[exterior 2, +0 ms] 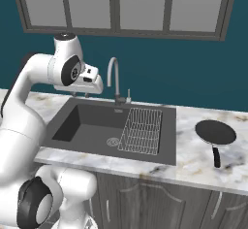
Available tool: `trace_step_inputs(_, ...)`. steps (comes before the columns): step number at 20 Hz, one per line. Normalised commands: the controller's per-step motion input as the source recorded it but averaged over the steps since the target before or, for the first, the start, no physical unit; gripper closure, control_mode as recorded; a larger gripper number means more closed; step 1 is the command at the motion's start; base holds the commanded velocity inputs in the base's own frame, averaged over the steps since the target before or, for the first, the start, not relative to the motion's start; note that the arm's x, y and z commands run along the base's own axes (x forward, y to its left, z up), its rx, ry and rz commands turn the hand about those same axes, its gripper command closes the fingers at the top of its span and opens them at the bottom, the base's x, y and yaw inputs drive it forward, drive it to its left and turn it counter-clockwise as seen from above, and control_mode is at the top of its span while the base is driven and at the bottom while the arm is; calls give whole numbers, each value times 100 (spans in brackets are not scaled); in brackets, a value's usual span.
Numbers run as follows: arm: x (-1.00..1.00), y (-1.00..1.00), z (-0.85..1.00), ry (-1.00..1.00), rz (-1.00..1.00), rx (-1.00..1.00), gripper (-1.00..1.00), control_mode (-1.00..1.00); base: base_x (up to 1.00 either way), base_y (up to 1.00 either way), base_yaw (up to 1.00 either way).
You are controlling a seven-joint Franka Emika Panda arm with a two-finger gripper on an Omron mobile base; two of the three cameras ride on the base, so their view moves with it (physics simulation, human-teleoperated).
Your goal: Pick the pan and sponge and place them into the sink. Then turn on the water.
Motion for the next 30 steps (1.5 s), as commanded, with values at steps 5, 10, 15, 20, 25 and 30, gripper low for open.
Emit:
trace_step_inputs(5, 0, -13, 0, 0, 0, 0, -100, -100, 0, 0, 0)
trace_step_inputs(10, 0, -27, 0, -1, 0, 0, -100, -100, 0, 0, 0)
trace_step_inputs(15, -1, -39, 0, -3, 0, 0, -100, -100, 0, 0, 0)
trace_step_inputs(20, 0, -47, -5, -3, 0, 0, -100, -100, 0, 0, 0)
trace_step_inputs(25, 0, -47, -16, -2, 0, -3, -100, -100, 0, 0, 0)
trace_step_inputs(30, 1, -52, -24, 0, 0, -5, -100, -100, 0, 0, 0)
